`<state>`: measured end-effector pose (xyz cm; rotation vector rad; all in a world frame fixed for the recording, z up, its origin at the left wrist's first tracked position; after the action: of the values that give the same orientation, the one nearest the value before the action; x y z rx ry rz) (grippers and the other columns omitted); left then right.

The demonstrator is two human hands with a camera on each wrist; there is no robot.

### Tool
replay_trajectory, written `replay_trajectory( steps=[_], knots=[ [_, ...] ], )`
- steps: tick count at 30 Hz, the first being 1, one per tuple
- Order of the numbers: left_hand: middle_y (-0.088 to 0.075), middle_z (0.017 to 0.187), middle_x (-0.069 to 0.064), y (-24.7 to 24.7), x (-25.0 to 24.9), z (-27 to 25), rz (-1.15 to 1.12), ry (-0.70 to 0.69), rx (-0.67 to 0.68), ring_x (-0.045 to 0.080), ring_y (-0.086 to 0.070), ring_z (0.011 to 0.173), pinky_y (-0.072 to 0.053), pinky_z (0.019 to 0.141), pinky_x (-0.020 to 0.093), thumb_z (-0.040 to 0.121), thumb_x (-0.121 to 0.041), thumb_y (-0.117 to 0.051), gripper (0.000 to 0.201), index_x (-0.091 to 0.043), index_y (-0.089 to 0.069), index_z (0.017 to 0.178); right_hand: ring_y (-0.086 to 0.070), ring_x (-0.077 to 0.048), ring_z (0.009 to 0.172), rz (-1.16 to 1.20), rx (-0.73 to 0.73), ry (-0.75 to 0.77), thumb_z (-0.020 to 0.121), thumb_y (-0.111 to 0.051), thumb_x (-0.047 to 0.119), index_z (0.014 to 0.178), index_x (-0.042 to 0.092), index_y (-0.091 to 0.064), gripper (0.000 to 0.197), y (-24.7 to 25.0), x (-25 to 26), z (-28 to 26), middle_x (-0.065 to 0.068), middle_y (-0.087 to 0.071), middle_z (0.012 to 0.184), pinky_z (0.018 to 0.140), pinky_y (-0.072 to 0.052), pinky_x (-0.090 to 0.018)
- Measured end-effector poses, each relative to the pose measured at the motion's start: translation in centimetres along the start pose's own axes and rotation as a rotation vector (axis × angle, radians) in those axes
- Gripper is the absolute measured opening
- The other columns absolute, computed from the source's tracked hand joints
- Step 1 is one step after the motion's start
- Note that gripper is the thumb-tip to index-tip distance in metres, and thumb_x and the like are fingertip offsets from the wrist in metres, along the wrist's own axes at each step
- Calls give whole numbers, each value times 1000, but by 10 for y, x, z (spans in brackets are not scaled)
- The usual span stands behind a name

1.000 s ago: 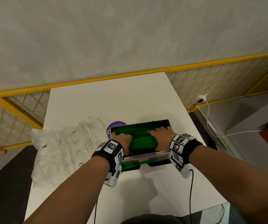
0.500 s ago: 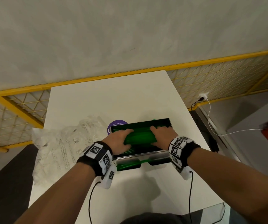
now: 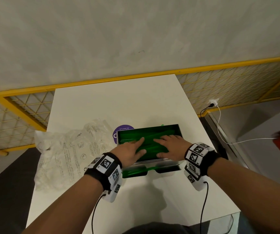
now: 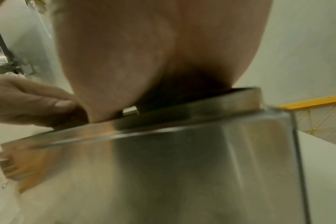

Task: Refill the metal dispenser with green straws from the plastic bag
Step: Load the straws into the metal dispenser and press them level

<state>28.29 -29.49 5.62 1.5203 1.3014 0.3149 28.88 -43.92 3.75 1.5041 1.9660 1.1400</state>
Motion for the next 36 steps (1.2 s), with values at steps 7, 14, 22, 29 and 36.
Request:
replay_trajectory(
  steps=[7,14,22,29,36],
  knots=[
    [-65,109,7,5,11,-11,109,36,-73,29,-60,102,-49,84,36,88,-7,-47,31,-19,-61,114,-26,-27,139,108,-80,-10,93,-45,49,149,30,-17,66,16,4,1,-3,-24,154,112,-22,-47],
    [-50,122,8,13,9,-11,20,46,-118,25,-48,114,-40,94,32,92,-23,-52,38,-14,-50,129,-36,-25,130,60,-8,-13,96,-42,39,143,31,-34,49,8,2,-2,-4,-40,139,110,-23,-45],
    [-56,120,6,9,5,-10,74,80,-116,28,-55,110,-46,92,37,90,-21,-51,39,-21,-52,129,-44,-21,125,120,-103,96,98,-41,29,142,28,-39,44,10,8,-7,-1,-45,137,109,-31,-41],
    [-17,156,4,8,-7,-7,19,106,-188,29,-15,143,-25,113,49,93,-50,-41,56,-35,-26,145,-58,-15,79,547,-635,32,91,-57,14,105,16,-66,16,103,-86,-25,2,-63,90,75,-42,-23],
    [-44,143,4,-25,1,-2,-32,213,-141,23,-44,127,-40,102,36,65,-81,21,108,-30,-33,143,-49,-13,89,348,-143,-47,93,-57,24,128,21,-53,35,43,-160,72,-8,-57,121,85,-39,-25]
  ],
)
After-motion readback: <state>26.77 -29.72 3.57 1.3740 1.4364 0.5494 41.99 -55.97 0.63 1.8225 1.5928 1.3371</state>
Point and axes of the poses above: each hand's wrist, its own z-axis towards the middle knuckle, its own y-axis out of the back of the hand, x = y × z, the point moved 9 cm from there along z, towards the middle knuckle
